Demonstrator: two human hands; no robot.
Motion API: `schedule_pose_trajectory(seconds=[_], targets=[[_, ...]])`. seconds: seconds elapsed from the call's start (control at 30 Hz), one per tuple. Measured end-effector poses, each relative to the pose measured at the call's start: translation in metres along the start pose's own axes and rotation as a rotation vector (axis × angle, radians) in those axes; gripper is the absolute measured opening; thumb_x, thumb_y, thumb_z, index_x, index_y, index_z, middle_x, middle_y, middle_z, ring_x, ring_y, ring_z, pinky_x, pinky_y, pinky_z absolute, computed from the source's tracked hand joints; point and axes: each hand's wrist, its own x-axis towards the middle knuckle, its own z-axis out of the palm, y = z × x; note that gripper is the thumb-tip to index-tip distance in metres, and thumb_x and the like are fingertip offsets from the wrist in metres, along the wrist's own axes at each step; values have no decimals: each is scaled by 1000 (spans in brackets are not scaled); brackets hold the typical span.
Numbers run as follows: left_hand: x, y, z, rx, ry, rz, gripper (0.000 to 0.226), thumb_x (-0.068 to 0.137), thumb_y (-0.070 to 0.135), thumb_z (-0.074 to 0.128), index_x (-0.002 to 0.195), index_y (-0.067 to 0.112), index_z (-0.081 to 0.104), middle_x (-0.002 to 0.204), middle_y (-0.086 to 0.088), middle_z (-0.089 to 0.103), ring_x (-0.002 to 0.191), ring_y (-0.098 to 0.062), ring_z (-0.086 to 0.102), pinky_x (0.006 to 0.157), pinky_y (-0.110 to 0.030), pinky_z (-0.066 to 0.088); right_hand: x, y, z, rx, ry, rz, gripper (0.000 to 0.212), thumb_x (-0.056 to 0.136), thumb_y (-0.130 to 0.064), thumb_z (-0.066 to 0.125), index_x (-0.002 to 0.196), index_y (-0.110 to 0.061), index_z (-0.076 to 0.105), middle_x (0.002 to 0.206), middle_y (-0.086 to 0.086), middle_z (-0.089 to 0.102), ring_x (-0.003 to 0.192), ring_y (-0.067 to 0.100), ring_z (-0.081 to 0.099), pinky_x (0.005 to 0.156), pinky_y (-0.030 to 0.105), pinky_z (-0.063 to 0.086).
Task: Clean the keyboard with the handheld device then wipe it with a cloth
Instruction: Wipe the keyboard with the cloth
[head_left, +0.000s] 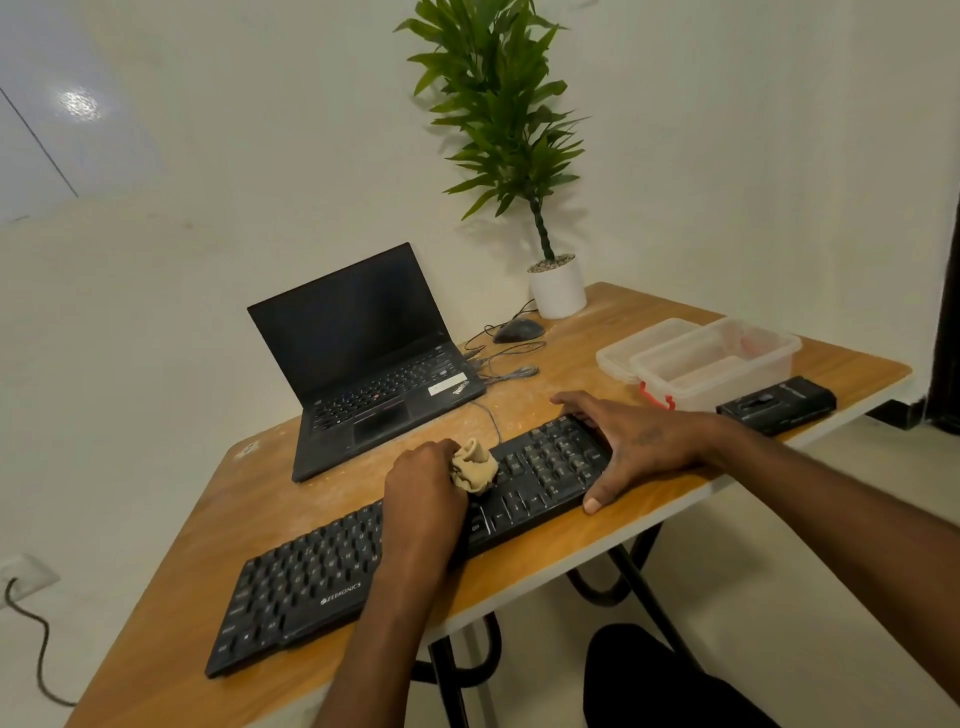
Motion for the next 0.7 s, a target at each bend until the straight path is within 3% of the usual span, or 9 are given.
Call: schedule_pose_trajectory(seconds=[0.2, 0.3, 0.37, 0.6, 0.7], targets=[[-40, 3, -17, -65, -69, 52, 27, 90, 20, 73, 115, 30, 74, 98, 10, 73, 75, -1, 52, 58, -12, 33, -2, -1, 0, -7, -5, 4, 127, 62, -50, 93, 154, -48, 6, 162, -4, 24, 144, 20, 30, 119, 49, 30], [-44, -1, -22, -94, -74, 55, 24, 90, 23, 74, 113, 30, 75, 91, 14, 69, 69, 3, 48, 54, -10, 32, -3, -1, 1, -10, 1, 5, 128, 60, -53, 93, 154, -49, 5, 163, -4, 22, 146, 21, 27, 121, 53, 26], [-38, -4, -21, -28, -62, 53, 24, 89, 17, 73, 111, 27, 75, 94, 9, 71, 75, -2, 50, 58, -14, 32, -3, -1, 1, -9, 1, 3, 129, 60, -54, 93, 154, -48, 4, 164, -4, 21, 147, 22, 26, 121, 54, 24], [6, -30, -9, 102, -2, -62, 27, 87, 6, 70, 110, 18, 77, 93, -1, 76, 84, -18, 66, 72, -38, 58, -5, -2, 1, 15, -9, -12, 128, 62, -48, 93, 155, -44, 5, 163, -5, 21, 141, 17, 30, 119, 47, 33], [0, -29, -10, 61, -38, -48, 28, 89, 11, 72, 115, 21, 75, 99, 0, 77, 87, -16, 66, 72, -32, 56, -3, -1, 1, 19, -7, -13, 128, 62, -49, 93, 155, -45, 6, 162, -5, 21, 143, 19, 30, 118, 46, 34]])
